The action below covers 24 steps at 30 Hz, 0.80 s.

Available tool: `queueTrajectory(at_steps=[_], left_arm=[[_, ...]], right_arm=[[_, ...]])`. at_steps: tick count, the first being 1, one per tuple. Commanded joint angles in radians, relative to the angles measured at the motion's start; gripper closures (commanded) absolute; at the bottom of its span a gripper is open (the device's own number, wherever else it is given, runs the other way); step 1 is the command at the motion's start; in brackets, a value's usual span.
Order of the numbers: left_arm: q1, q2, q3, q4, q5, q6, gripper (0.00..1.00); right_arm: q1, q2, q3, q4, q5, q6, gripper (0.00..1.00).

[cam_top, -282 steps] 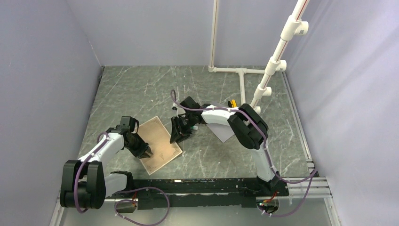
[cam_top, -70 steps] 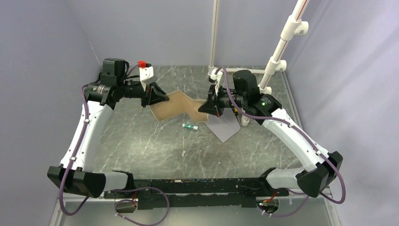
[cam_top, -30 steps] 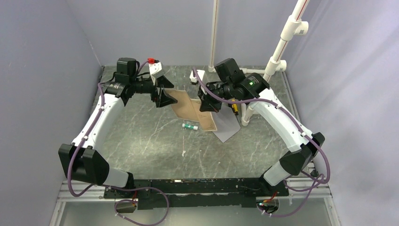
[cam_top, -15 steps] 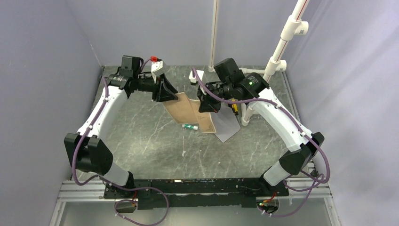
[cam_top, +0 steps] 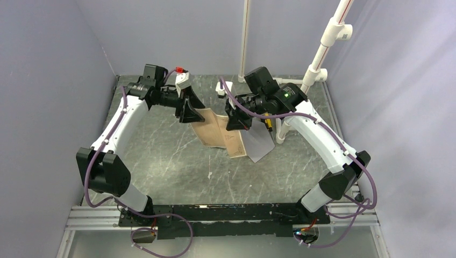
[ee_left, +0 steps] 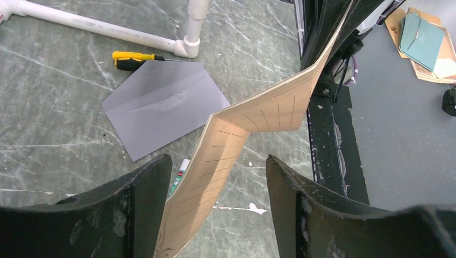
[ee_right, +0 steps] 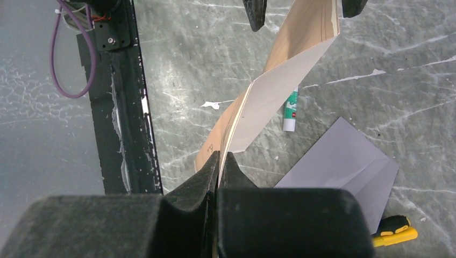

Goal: Place the letter into the envelope and seal it

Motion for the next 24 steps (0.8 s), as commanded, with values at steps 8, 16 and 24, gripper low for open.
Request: queueTrajectory(at_steps=[8, 16, 24], left_arm=[[-0.01, -0.006, 0.017, 0.031, -0.013, 0.018, 0.31], [-0.009, 0.02, 0.075, -0.107, -0.039, 0.12, 0.2], [-0.009, 0.036, 0.099, -0.155, -0.026, 0.157, 0.29]], right_arm=[[0.019, -0.023, 0.026, -0.013, -0.046, -0.033, 1.0], [0.028, -0.022, 0.026, -0.027, -0.062, -0.046, 1.0], [0.032, -0.024, 0.014, -0.025, -0.049, -0.049, 1.0]])
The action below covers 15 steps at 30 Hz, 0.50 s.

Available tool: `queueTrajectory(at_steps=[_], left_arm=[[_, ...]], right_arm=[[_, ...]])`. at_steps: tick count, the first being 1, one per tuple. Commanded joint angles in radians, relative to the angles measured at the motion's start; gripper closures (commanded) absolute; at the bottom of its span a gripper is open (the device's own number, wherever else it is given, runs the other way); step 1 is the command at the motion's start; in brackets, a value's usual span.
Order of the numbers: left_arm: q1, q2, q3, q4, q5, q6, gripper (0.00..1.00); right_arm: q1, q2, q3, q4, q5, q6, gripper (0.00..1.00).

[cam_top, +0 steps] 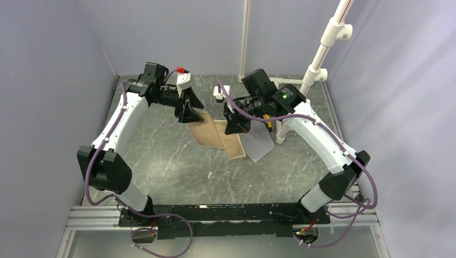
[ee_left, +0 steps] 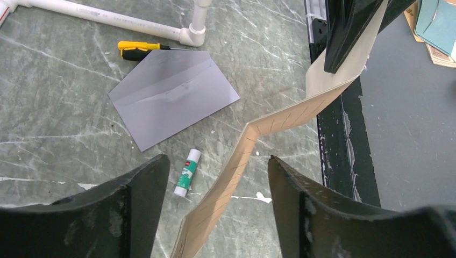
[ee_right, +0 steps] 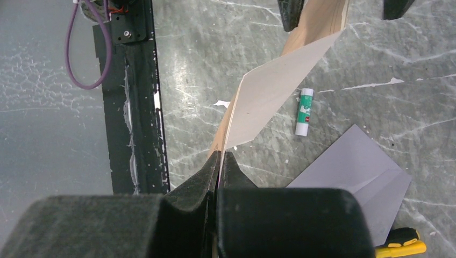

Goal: Place the letter into the envelope and seal it

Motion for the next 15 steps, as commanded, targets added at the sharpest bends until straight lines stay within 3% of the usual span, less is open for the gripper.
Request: queueTrajectory(at_steps=[1, 4, 8, 9, 10, 13, 15], left_arm=[[-0.004, 0.006, 0.036, -0.054, 0.028, 0.058, 0.35], [-0.004, 0.019, 0.063, -0.141, -0.005, 0.119, 0.54], [-0.004, 0.026, 0.081, -0.185, -0.036, 0.153, 0.72], [-0.004, 0.02, 0.077, -0.169, -0.03, 0.14, 0.8], [-0.004, 0.016, 0.074, -0.147, -0.019, 0.128, 0.93], [-0.004, -0.002, 0.057, -0.045, -0.023, 0.052, 0.98], [-0.004, -0.031, 0.017, 0.112, -0.084, -0.067, 0.97]], right_arm=[[0.007, -0.025, 0.014, 0.003, -0.01, -0.023, 1.0], [0.007, -0.031, 0.014, 0.017, 0.009, -0.013, 1.0], [0.012, -0.043, 0.01, 0.034, 0.016, -0.003, 1.0], [0.012, -0.043, 0.008, 0.037, 0.017, -0.002, 1.0], [0.014, -0.043, 0.008, 0.04, 0.019, 0.002, 1.0], [0.015, -0.042, 0.012, 0.053, 0.023, 0.021, 1.0], [0.016, -0.039, 0.018, 0.08, 0.018, 0.063, 0.97]])
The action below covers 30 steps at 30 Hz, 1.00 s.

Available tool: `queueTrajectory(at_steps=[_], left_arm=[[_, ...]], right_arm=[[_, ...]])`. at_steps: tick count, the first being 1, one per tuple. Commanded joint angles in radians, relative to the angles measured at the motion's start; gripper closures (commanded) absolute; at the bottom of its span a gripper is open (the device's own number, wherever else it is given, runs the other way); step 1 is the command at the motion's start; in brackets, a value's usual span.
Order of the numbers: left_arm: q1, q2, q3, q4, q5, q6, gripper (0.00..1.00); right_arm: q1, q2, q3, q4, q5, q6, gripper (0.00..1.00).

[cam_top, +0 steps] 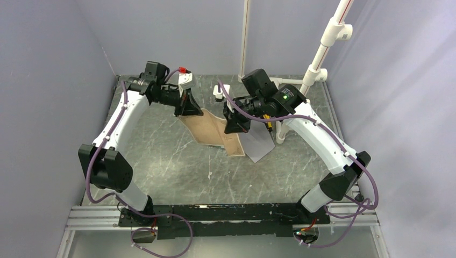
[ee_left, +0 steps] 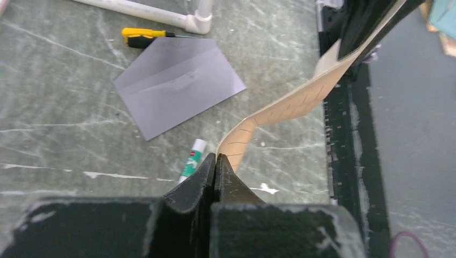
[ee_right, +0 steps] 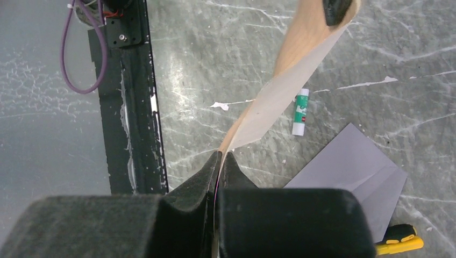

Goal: Place the letter into the envelope and seal it

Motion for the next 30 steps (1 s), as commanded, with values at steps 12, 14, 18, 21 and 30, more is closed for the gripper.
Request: queueTrajectory(at_steps=[12, 14, 18, 21, 30], left_arm=[[-0.001, -0.232, -0.254, 0.773, -0.234, -0.549, 0.98], [-0.001, -0.254, -0.268, 0.75, -0.178, -0.502, 0.98], [-0.001, -0.277, -0.248, 0.651, -0.029, -0.435, 0.97], [-0.002, -0.281, -0.229, 0.619, 0.073, -0.437, 0.98], [-0.002, -0.318, -0.23, 0.618, 0.256, -0.459, 0.97]], right_arm=[[0.024, -0.042, -0.001, 0.345, -0.127, 0.261, 0.24], [0.024, -0.093, -0.041, 0.463, -0.026, 0.326, 0.25], [0.021, -0.164, -0.093, 0.655, 0.154, 0.43, 0.35], [0.02, -0.165, -0.111, 0.65, 0.195, 0.462, 0.38], [0.019, -0.133, -0.097, 0.474, 0.114, 0.313, 0.28]])
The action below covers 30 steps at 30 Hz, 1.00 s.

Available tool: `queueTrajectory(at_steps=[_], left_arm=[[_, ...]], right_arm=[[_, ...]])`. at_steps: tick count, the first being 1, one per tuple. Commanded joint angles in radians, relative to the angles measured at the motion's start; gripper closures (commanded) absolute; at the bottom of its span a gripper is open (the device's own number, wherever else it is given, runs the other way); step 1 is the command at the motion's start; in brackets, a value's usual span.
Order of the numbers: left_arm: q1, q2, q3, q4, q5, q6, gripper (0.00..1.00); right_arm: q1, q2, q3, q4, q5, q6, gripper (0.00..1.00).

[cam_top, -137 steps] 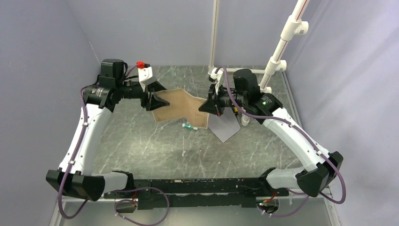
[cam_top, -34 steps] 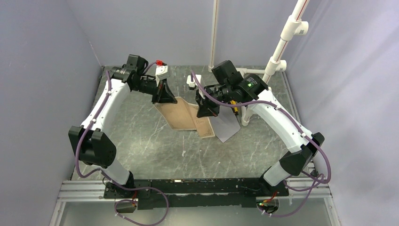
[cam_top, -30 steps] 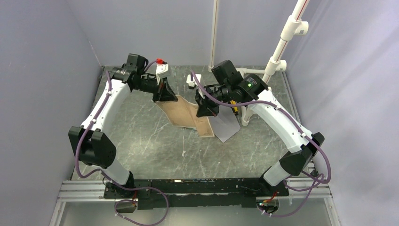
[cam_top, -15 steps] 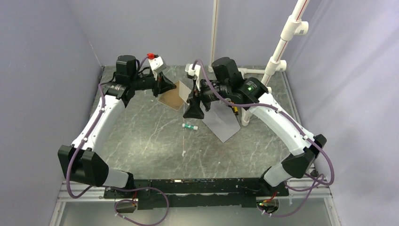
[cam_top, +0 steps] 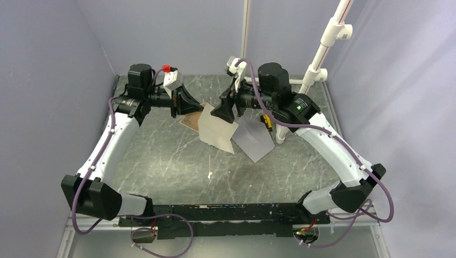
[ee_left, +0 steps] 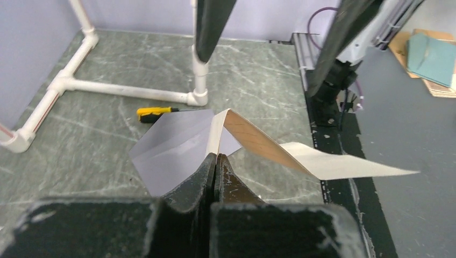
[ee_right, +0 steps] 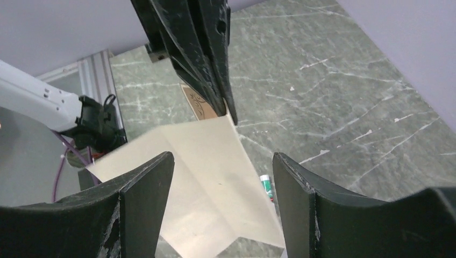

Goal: Place the letter into the envelope and seal it

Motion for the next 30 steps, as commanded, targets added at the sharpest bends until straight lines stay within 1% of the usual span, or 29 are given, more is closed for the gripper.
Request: queueTrajectory(at_steps=[1, 3, 6, 13, 14, 16, 17, 19, 21, 24, 26, 27, 28, 30], left_arm=[[-0.001, -0.049, 0.038, -0.038, 0.164, 0.019, 0.97], [0.0, -0.053, 0.044, -0.063, 0.195, 0.037, 0.97], [-0.001, -0.066, 0.037, -0.069, 0.226, 0.044, 0.97], [0.0, -0.075, 0.048, -0.103, 0.249, 0.08, 0.98], [0.0, -0.073, 0.052, -0.11, 0.247, 0.087, 0.98], [0.0, -0.071, 0.06, -0.119, 0.247, 0.096, 0.98], [-0.001, -0.07, 0.061, -0.123, 0.246, 0.098, 0.98], [0.0, -0.07, 0.063, -0.121, 0.239, 0.094, 0.97], [0.0, -0.073, 0.068, -0.125, 0.227, 0.093, 0.96], [0.0, -0.092, 0.079, -0.116, 0.157, 0.071, 0.62], [0.0, -0.123, 0.052, -0.037, 0.05, -0.007, 0.42], [0.0, -0.148, 0.021, 0.034, -0.004, -0.063, 0.36], [0.0, -0.162, -0.008, 0.084, -0.07, -0.095, 0.31], [0.001, -0.205, -0.063, 0.164, -0.23, -0.137, 0.26]], right_arm=[[0.0, 0.026, 0.022, -0.118, -0.083, -0.138, 0.28], [-0.001, 0.048, 0.042, -0.201, -0.113, -0.186, 0.28], [-0.001, 0.066, 0.061, -0.264, -0.166, -0.222, 0.36], [0.0, 0.129, 0.128, -0.369, -0.261, -0.236, 0.68], [-0.001, 0.139, 0.138, -0.382, -0.268, -0.237, 0.74], [0.0, 0.148, 0.149, -0.396, -0.269, -0.228, 0.9], [-0.001, 0.146, 0.145, -0.39, -0.264, -0.22, 0.94], [-0.001, 0.13, 0.125, -0.361, -0.255, -0.205, 0.96], [0.0, 0.108, 0.099, -0.319, -0.243, -0.193, 1.0], [-0.001, 0.082, 0.068, -0.284, -0.19, -0.18, 1.0], [-0.001, 0.072, 0.056, -0.272, -0.138, -0.179, 1.0], [-0.001, 0.066, 0.048, -0.263, -0.106, -0.175, 1.0], [-0.003, 0.062, 0.037, -0.254, -0.082, -0.176, 1.0], [-0.002, 0.056, 0.018, -0.22, -0.016, -0.165, 1.0]])
